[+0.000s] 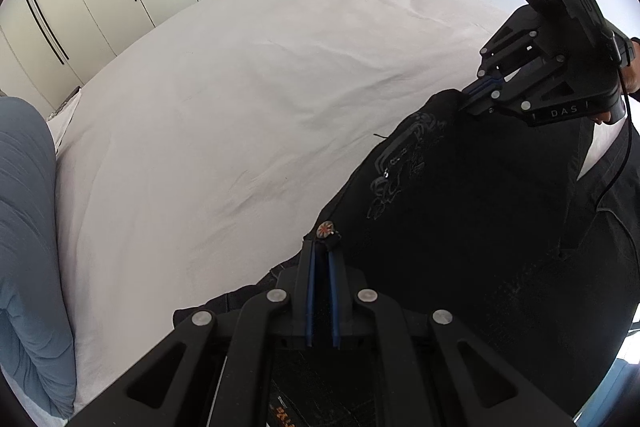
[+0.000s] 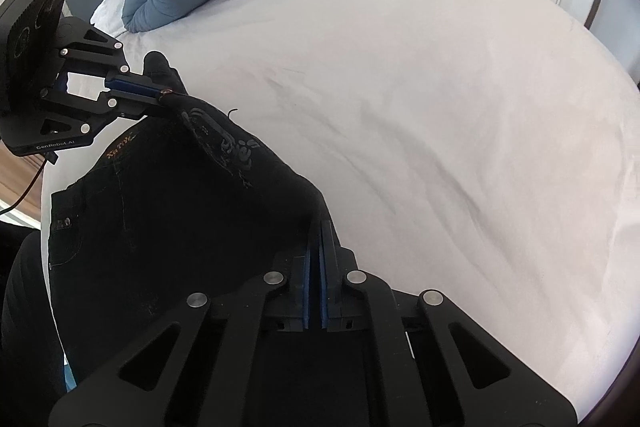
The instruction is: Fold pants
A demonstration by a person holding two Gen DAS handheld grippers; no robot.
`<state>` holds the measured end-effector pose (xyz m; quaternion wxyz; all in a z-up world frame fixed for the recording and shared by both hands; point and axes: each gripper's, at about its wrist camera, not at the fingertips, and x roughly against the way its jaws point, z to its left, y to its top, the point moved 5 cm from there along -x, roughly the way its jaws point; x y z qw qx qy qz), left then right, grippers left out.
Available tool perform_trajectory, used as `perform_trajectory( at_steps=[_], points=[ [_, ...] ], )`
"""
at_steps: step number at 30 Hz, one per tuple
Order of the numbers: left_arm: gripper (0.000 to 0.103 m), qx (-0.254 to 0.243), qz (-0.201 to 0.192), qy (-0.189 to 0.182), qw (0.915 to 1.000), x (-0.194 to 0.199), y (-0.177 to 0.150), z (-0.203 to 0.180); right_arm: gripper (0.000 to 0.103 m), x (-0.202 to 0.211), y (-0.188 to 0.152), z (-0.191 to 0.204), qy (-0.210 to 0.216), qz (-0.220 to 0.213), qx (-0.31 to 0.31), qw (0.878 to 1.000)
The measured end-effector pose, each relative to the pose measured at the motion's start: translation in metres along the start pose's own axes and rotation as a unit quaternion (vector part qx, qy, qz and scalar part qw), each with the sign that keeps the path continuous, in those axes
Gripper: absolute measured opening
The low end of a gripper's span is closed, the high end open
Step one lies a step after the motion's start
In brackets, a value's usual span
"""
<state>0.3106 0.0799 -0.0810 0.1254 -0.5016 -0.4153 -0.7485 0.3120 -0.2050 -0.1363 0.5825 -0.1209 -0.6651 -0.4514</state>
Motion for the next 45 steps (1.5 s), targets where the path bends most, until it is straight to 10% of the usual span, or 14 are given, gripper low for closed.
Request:
perform_trajectory(
  at_steps=[9,20,33,45],
  points=[
    [0.003,0.014,0.006,0.018,0.9997,0.029,-0.041,-0.009,0.002,0.021,-0.042,0.081,-0.055,0.019,0.146,0.987],
    [0.003,-0.009,0.013,0.015,0.9998,0.048,-0.094,-0.045,0.002,0.042,-0.106,0.164,-0.167,0.054,0.36,0.916],
    [0.002,-0.162,0.038,0.071,0.9834,0.062,-0.17,-0.118,0.002,0.048,-0.165,0.219,-0.235,0.05,0.521,0.819],
    [0.001,-0.2,0.046,0.077,0.9757,0.069,-0.203,-0.143,0.002,0.06,-0.201,0.254,-0.253,0.049,0.56,0.788]
  ],
)
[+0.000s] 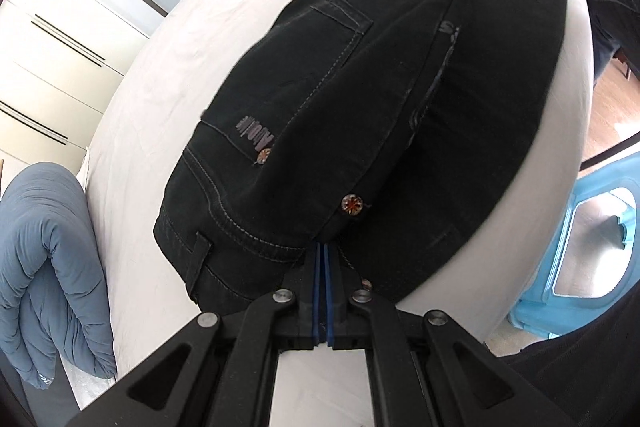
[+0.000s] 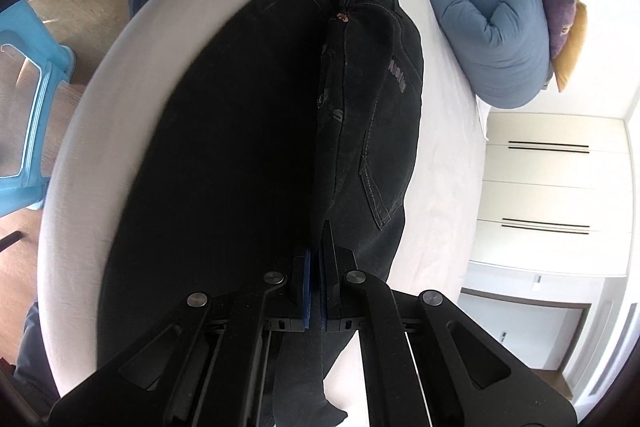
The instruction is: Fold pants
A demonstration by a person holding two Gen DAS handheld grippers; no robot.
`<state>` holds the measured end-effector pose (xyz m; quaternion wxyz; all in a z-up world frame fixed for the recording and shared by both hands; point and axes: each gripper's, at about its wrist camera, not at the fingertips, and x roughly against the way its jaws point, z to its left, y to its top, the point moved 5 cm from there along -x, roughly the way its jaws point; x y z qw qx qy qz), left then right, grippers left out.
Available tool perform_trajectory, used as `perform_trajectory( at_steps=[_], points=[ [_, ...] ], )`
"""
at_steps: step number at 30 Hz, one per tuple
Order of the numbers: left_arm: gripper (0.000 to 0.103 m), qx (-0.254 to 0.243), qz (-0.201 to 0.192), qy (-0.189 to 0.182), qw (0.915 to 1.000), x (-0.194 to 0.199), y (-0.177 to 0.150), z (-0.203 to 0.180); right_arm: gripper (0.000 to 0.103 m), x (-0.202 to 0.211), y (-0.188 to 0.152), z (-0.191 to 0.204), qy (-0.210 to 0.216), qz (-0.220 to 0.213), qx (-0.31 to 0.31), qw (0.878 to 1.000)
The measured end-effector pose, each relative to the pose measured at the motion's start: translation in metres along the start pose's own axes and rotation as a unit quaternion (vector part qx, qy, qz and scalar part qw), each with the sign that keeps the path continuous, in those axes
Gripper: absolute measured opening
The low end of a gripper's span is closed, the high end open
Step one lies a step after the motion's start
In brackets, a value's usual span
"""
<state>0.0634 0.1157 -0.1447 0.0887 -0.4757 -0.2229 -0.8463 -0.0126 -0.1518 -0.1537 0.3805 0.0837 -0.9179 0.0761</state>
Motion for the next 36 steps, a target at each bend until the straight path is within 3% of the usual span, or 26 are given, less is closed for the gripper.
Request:
perform_trajectory(
  at_steps=[9,15,17,20,24,36],
  points=[
    [0.0,-0.011,0.02,0.012,0.9997,0.0,-0.016,-0.014,0.002,0.012,0.015,0.041,0.026,0.0,0.008,1.0],
    [0.0,0.032,0.02,0.019,0.9991,0.007,-0.022,-0.003,0.002,0.007,0.023,0.044,0.038,0.007,-0.015,0.999],
    [0.0,0.048,0.012,0.039,0.998,0.013,-0.021,-0.002,0.002,0.003,0.024,0.041,0.046,0.012,-0.031,0.998],
    [0.001,0.111,0.0,0.04,0.993,0.022,-0.025,0.009,0.002,0.007,0.027,0.047,0.052,0.016,-0.048,0.997],
    [0.001,0.198,0.01,0.035,0.9796,0.017,-0.038,0.028,0.002,0.005,0.038,0.052,0.059,0.015,-0.06,0.996],
    [0.001,0.271,0.015,0.027,0.962,-0.005,-0.029,0.056,0.002,0.008,0.06,0.046,0.057,0.012,-0.096,0.994]
  ],
)
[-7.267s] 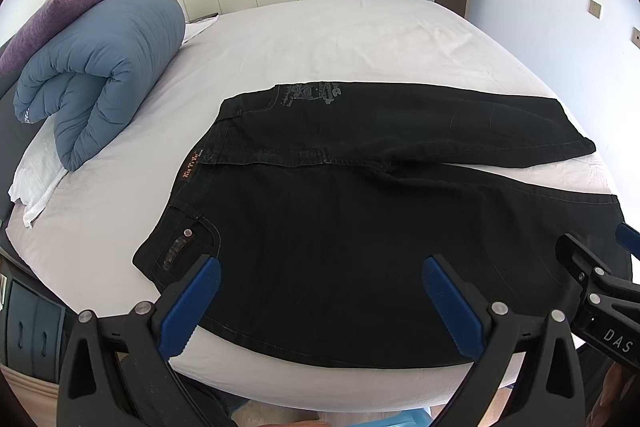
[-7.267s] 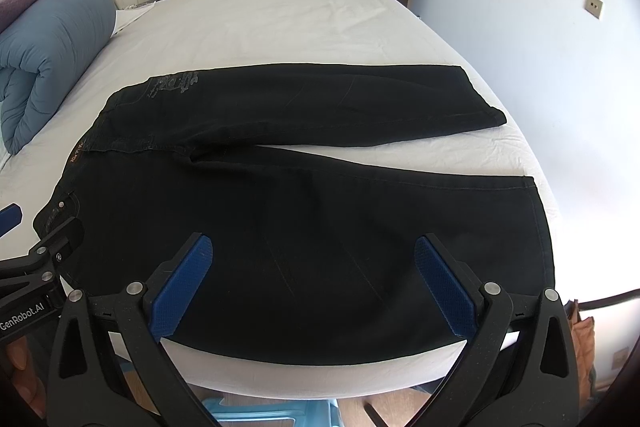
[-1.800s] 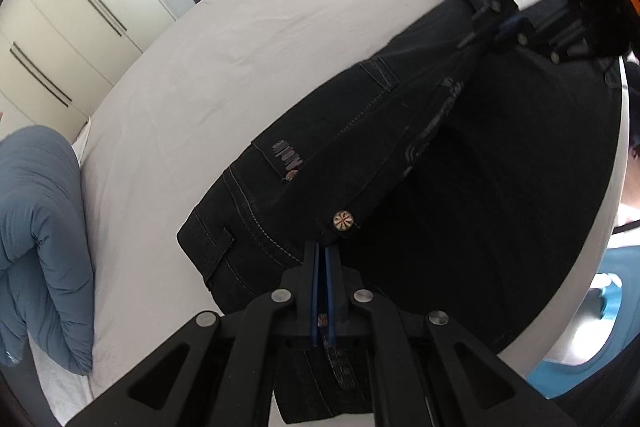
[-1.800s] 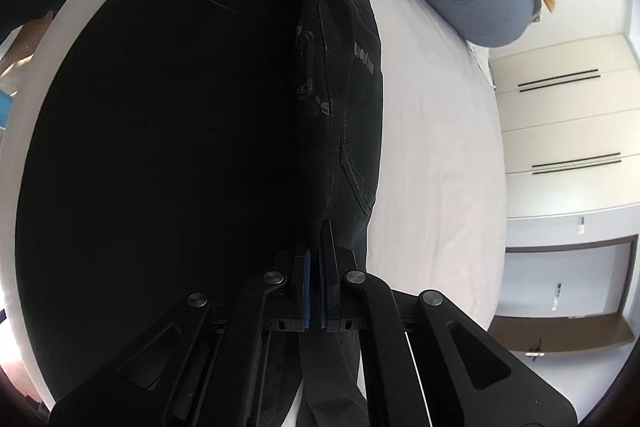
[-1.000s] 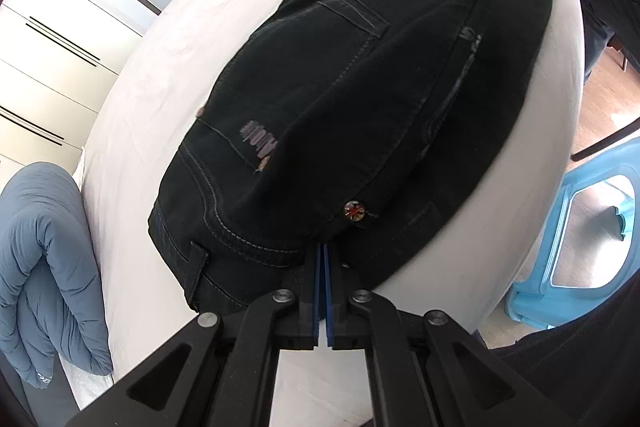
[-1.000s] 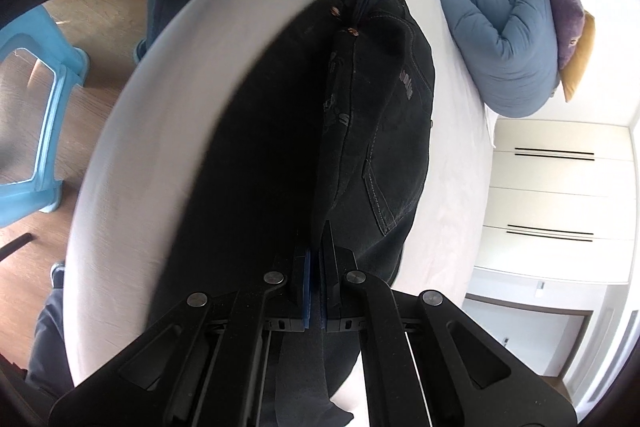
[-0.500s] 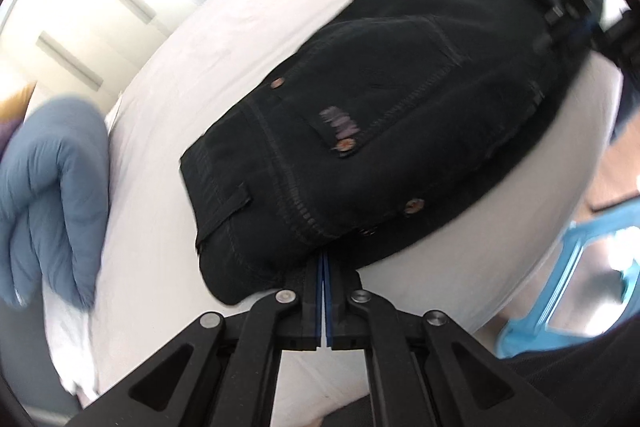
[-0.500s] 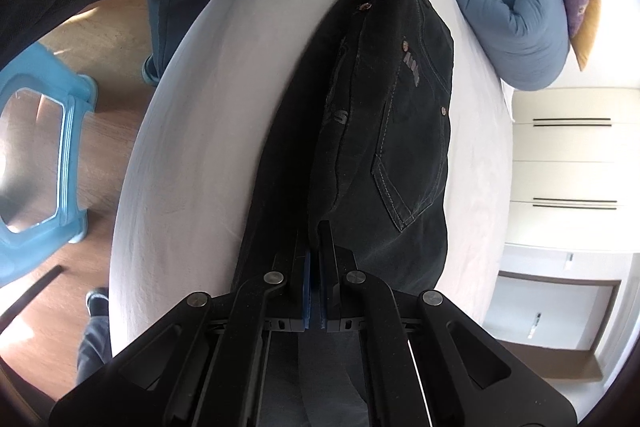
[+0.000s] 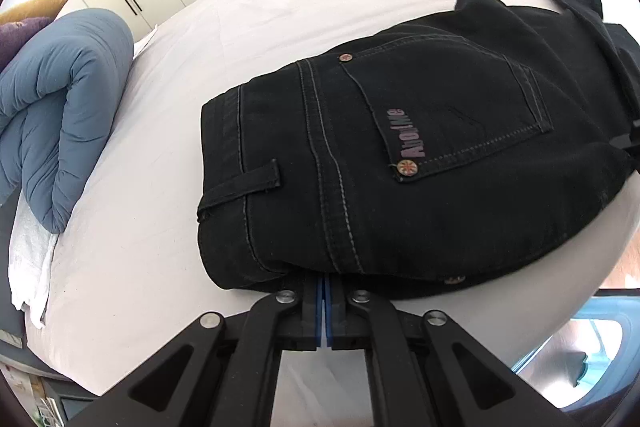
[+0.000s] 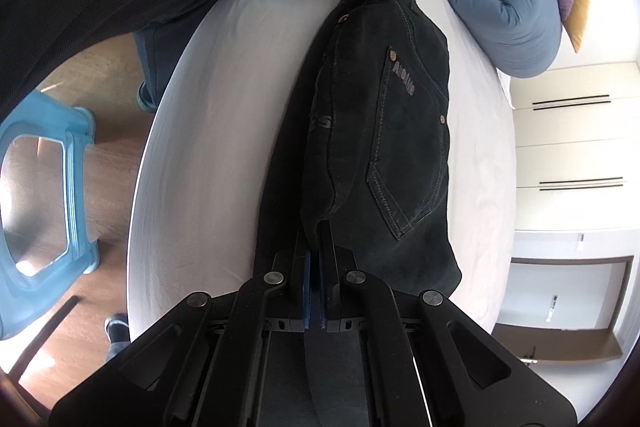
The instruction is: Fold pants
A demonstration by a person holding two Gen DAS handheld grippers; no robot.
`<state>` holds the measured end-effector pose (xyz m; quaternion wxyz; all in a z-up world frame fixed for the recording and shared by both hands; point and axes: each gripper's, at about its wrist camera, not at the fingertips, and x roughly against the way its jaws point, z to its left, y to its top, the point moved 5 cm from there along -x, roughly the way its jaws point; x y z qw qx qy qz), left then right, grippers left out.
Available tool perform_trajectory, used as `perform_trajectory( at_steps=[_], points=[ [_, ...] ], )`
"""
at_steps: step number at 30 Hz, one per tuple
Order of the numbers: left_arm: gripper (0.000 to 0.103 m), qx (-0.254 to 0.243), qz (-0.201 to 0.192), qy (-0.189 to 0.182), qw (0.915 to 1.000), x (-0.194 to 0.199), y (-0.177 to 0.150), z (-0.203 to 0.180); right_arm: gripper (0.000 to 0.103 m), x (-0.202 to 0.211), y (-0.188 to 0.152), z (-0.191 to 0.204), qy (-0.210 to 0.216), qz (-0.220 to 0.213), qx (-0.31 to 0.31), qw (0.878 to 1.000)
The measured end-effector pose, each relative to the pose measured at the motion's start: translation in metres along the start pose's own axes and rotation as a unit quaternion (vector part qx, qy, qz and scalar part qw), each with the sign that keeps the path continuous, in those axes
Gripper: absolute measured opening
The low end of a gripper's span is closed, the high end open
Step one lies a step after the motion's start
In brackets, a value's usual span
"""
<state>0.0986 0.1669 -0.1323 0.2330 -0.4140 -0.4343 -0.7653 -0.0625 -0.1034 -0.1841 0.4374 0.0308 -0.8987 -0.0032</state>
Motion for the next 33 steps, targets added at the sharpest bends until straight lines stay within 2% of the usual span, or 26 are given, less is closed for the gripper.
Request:
perform_trajectory(
  at_steps=[5,8,11,12,13,19,23,25,27,29,31,33],
  points=[
    [0.001,0.01,0.004,-0.008,0.9999,-0.006,-0.008,0.001,0.002,-0.014,0.007,0.009,0.016,0.021,-0.018,0.999],
    [0.002,0.014,-0.002,-0.012,0.9998,0.005,-0.01,0.006,0.002,-0.019,0.009,0.02,0.006,0.025,-0.012,1.0],
    [0.026,0.019,-0.003,-0.013,0.9997,0.019,-0.021,0.008,0.002,-0.019,0.011,0.016,0.017,0.024,-0.037,0.999],
    [0.048,0.023,-0.003,-0.005,0.9997,0.023,-0.024,0.01,0.002,-0.02,0.012,0.017,0.018,0.024,-0.042,0.999],
    [0.064,0.027,-0.007,0.003,0.9996,0.029,-0.026,0.014,0.002,-0.019,0.013,0.018,0.017,0.024,-0.041,0.999],
    [0.065,0.08,-0.03,0.021,0.9961,0.051,-0.009,0.035,0.002,-0.025,0.015,0.021,0.007,0.029,-0.04,0.999],
    [0.065,0.072,-0.054,-0.023,0.9957,0.055,0.022,0.018,0.003,-0.026,0.015,0.022,0.004,0.032,-0.039,0.999],
    [0.063,0.066,-0.055,-0.043,0.9954,0.043,0.037,0.004,0.003,-0.027,0.015,0.022,0.002,0.032,-0.04,0.999],
    [0.055,0.066,-0.037,-0.057,0.9955,0.021,0.047,-0.008,0.003,-0.028,0.014,0.023,-0.001,0.032,-0.042,0.999],
    [0.051,0.067,0.007,-0.059,0.996,-0.012,0.043,-0.014,0.003,-0.028,0.014,0.023,-0.005,0.032,-0.042,0.999],
    [0.055,0.075,0.023,-0.069,0.9945,-0.033,0.034,-0.015,0.003,-0.027,0.014,0.025,-0.009,0.032,-0.043,0.999],
    [0.056,0.093,0.022,-0.081,0.9921,-0.034,0.034,-0.008,0.003,-0.026,0.013,0.026,-0.015,0.033,-0.042,0.998]
  ],
)
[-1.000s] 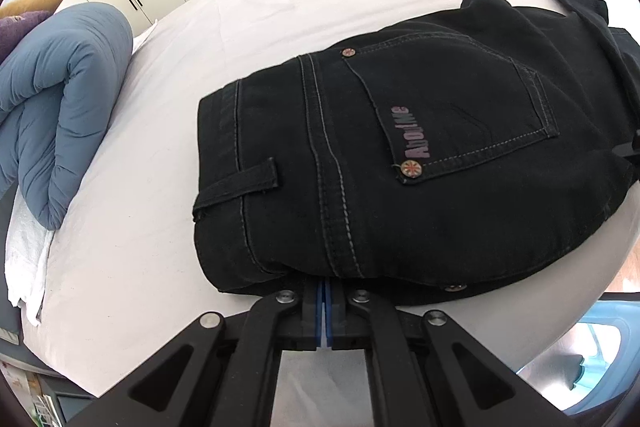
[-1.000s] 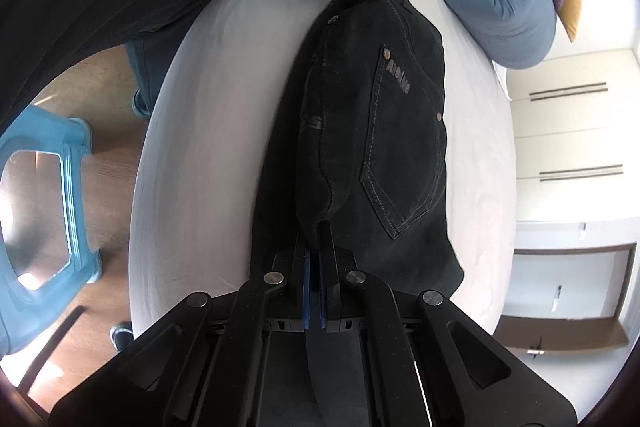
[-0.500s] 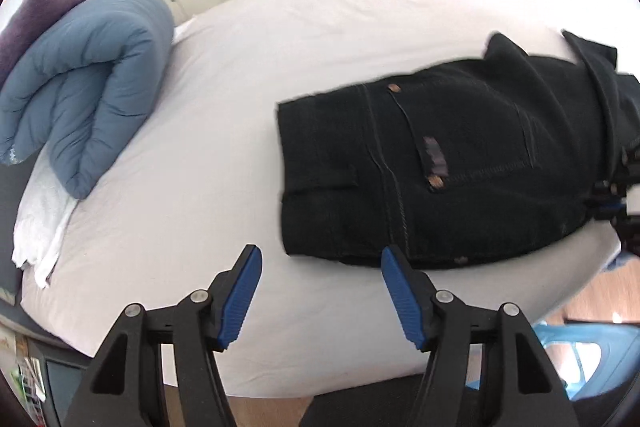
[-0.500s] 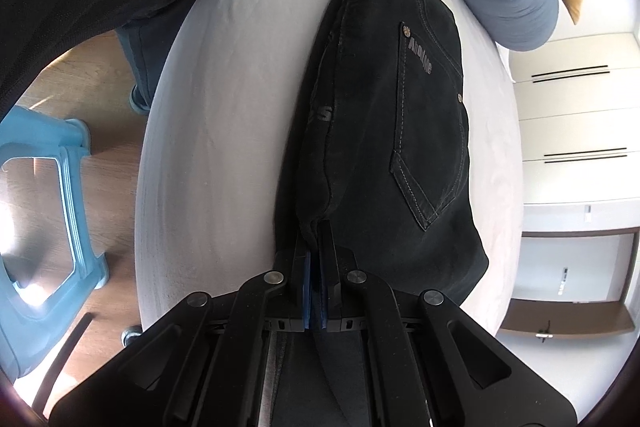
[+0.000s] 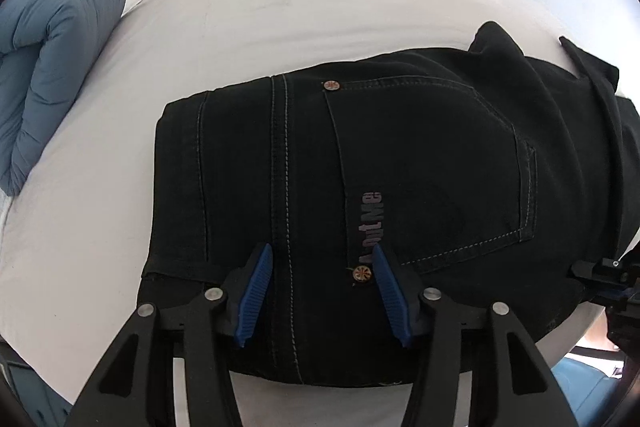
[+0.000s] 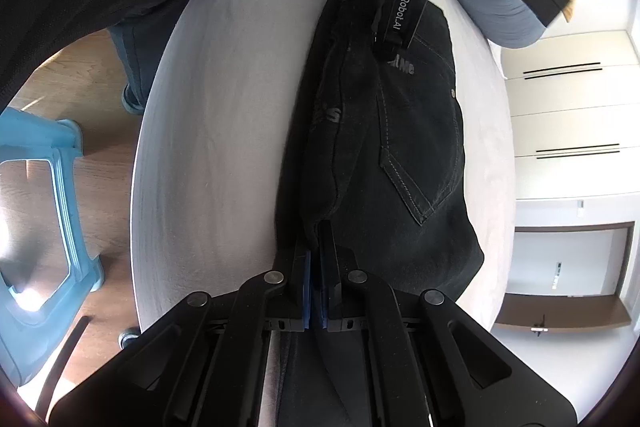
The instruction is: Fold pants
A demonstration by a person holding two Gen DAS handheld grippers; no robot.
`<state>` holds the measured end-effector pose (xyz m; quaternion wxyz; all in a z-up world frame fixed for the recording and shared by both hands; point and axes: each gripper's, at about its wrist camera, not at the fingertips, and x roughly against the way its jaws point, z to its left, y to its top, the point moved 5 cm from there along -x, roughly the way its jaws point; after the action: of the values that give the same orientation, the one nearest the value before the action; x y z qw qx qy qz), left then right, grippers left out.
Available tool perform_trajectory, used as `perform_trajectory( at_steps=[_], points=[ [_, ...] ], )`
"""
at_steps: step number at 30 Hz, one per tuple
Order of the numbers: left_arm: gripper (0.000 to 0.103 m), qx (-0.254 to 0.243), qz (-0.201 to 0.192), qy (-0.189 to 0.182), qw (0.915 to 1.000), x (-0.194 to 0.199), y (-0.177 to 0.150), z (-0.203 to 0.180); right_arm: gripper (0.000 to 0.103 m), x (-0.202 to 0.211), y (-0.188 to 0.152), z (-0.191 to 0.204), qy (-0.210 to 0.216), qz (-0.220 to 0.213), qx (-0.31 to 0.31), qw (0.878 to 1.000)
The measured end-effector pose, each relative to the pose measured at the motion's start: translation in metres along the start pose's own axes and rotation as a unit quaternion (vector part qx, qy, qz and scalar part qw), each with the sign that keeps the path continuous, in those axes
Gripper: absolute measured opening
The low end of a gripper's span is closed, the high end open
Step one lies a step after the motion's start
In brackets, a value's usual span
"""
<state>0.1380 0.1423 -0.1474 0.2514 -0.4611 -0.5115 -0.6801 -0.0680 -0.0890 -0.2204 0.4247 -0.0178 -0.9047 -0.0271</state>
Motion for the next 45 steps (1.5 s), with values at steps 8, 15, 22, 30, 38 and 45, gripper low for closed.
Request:
perform_trajectory(
  at_steps=[8,15,22,30,38,45],
  points=[
    [0.054,-0.048,-0.05,0.024,0.9973,0.049,0.046,-0.037,0.003,0.0,0.001,0.004,-0.018,0.005,-0.017,1.0],
    [0.056,-0.065,0.0,0.002,0.9979,-0.025,0.037,-0.075,0.004,0.005,-0.006,0.007,-0.043,0.003,-0.034,0.999],
    [0.051,-0.034,-0.015,-0.022,0.9991,0.012,0.057,-0.086,0.076,0.042,-0.036,-0.01,-0.033,-0.024,-0.184,0.982],
    [0.054,-0.031,0.019,-0.096,0.9947,-0.019,0.071,-0.151,0.102,0.061,-0.185,-0.124,0.04,-0.032,-0.575,0.817],
    [0.06,0.012,0.012,-0.143,0.9896,-0.03,0.067,-0.135,0.08,-0.011,-0.393,-0.232,0.109,0.003,-0.854,0.509],
    [0.058,0.033,-0.008,-0.17,0.9849,-0.028,0.06,-0.125,0.062,-0.097,-0.422,-0.25,0.099,0.128,-0.866,0.473]
  ],
)
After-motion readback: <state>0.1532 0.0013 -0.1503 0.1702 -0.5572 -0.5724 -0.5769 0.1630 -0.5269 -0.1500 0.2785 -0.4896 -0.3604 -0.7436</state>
